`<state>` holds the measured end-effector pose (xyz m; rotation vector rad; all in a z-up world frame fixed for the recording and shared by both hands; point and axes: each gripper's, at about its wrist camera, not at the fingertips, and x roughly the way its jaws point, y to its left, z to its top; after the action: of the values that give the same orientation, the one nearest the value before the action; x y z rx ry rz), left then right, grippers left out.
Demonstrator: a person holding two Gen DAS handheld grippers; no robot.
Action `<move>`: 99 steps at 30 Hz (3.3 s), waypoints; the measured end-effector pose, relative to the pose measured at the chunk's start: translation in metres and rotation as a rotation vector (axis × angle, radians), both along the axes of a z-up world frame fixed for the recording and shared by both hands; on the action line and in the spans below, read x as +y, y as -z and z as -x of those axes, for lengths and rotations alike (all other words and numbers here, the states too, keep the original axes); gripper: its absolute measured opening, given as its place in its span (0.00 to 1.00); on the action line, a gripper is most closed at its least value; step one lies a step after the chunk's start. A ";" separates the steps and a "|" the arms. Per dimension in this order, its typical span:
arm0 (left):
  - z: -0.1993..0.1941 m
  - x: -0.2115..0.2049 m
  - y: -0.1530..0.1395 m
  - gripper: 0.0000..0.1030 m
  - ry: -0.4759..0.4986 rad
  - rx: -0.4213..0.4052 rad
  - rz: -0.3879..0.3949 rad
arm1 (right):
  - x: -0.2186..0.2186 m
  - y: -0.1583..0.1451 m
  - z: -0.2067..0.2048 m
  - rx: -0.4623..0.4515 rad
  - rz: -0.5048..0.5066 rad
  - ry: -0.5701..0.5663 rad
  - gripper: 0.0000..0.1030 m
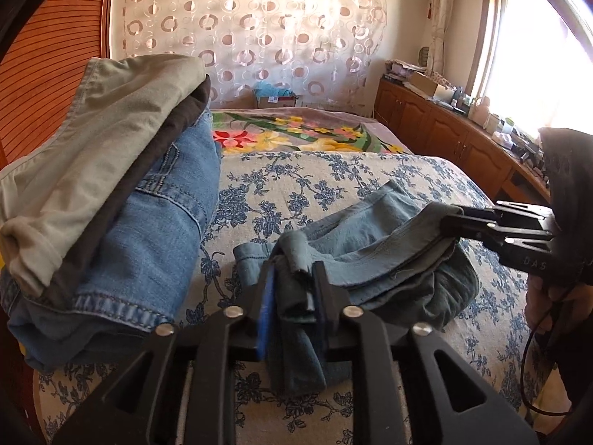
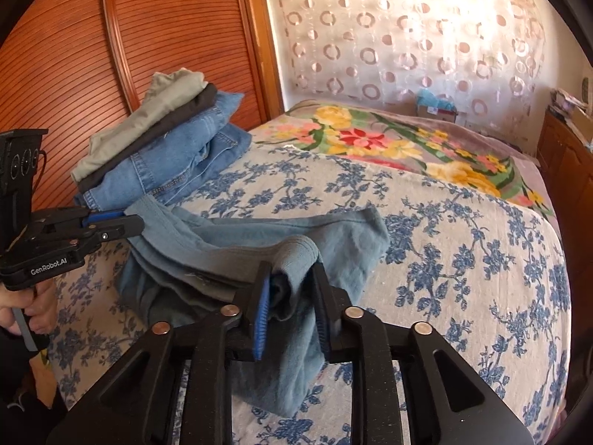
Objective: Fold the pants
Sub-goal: 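Lift the hem with both grippers and fold it toward the waistband, then open both grippers and release the folded hem onto the shorts, then close both grippers on the folded shorts edge and tuck it under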
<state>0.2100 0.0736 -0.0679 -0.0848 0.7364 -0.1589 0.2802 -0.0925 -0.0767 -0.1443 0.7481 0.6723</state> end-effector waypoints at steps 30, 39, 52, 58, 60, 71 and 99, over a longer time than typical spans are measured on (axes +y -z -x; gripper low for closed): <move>0.009 0.004 0.006 0.62 -0.023 -0.003 -0.064 | 0.014 0.013 -0.004 0.003 0.123 -0.081 0.40; 0.010 0.005 0.007 0.62 -0.020 -0.001 -0.069 | 0.013 0.001 -0.025 -0.035 0.066 -0.048 0.10; 0.021 0.004 0.008 0.62 -0.005 0.006 -0.053 | -0.013 -0.003 -0.015 0.002 0.064 0.032 0.30; 0.027 -0.001 0.011 0.62 0.011 0.017 -0.056 | -0.025 0.005 0.013 0.059 0.074 0.007 0.30; 0.030 -0.001 0.014 0.62 0.017 0.026 -0.060 | -0.027 0.010 0.021 0.075 0.075 -0.002 0.30; 0.041 -0.002 0.027 0.62 0.036 0.086 -0.080 | -0.020 0.025 0.044 0.099 0.091 -0.029 0.30; 0.051 0.000 0.029 0.06 0.081 0.075 -0.039 | -0.028 0.020 0.052 0.044 0.056 -0.007 0.03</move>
<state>0.1586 0.0739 -0.0972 -0.0242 0.8175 -0.2193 0.2283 -0.1209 -0.0971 -0.1840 0.8098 0.6633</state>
